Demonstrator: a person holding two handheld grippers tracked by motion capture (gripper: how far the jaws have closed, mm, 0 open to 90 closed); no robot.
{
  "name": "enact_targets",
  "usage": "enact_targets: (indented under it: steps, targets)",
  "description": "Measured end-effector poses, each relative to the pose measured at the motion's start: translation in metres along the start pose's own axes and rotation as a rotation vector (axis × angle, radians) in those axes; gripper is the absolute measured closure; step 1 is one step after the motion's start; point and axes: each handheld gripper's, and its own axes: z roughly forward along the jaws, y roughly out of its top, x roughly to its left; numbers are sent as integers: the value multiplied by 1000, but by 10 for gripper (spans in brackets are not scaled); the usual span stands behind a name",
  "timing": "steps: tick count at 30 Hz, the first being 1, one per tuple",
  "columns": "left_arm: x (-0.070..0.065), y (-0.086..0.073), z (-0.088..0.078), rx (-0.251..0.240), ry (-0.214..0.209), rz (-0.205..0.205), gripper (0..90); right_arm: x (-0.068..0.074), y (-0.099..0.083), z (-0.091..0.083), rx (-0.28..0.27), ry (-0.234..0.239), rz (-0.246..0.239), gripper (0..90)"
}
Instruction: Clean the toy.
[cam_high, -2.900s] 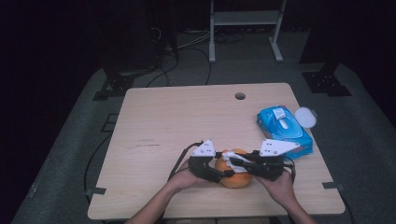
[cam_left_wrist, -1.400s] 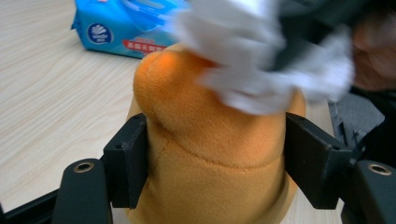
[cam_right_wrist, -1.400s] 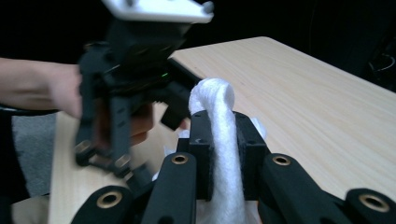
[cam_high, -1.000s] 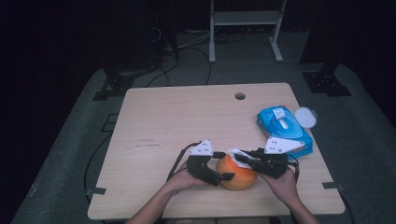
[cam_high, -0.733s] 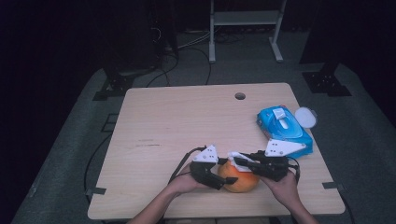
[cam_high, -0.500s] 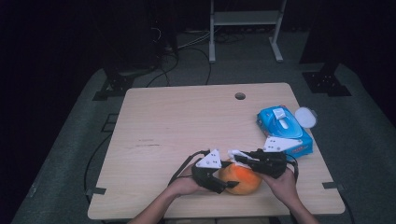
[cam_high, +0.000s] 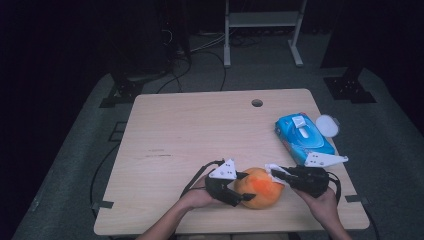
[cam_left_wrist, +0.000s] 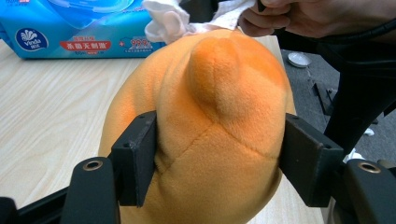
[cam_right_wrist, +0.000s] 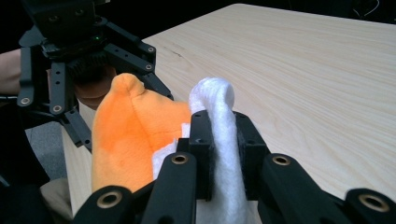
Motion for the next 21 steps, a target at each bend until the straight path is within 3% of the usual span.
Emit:
enact_targets:
  steps: [6, 7, 11, 16, 21]
  targets:
    - [0, 1, 2, -1, 4, -11, 333, 11, 14, 7, -21, 33, -39, 793]
    - [-1, 1, 2, -1, 5, -6, 333, 16, 21, 16, -25, 59, -58, 793]
    - [-1, 1, 1, 3, 10, -5, 334, 20, 28, 33, -7, 76, -91, 793]
    - [3, -1, -2, -9, 18, -36, 334, 11, 27, 34, 0, 60, -74, 793]
    - [10, -4, -5, -21, 16, -70, 335, -6, 11, 14, -1, 16, -5, 793]
